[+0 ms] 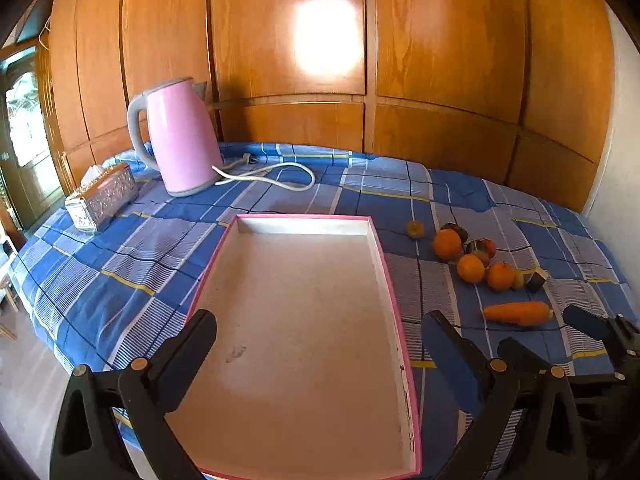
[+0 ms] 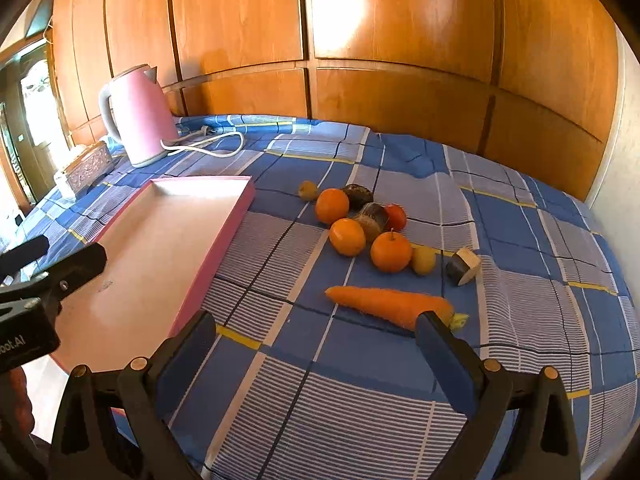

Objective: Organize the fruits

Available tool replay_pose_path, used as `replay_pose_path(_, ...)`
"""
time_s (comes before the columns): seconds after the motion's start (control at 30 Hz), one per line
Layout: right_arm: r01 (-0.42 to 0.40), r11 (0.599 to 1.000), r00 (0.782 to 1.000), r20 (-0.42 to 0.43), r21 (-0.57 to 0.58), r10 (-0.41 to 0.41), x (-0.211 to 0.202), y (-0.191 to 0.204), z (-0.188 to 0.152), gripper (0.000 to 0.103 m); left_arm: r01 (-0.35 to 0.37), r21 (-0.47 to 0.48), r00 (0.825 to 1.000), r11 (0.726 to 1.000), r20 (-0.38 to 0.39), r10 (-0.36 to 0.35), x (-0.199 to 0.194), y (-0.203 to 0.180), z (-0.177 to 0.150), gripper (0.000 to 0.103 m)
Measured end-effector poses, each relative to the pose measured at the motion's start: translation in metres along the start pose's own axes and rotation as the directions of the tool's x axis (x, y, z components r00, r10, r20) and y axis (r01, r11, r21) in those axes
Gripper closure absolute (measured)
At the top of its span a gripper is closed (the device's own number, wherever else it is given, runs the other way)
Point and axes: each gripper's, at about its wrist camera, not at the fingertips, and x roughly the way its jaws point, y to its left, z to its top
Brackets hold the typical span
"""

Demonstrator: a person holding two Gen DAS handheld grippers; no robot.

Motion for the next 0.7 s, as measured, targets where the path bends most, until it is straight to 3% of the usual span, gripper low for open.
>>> replay_pose_path(0.7,0.023,1.0,0.999,0.029,0.006,-0.023,-0.0081,-0.0063,0.0026,0.009,0.002,0.029,1.0,1.0,0.024,-0.002,-0.0096,-0.0077,0.0023,0.0)
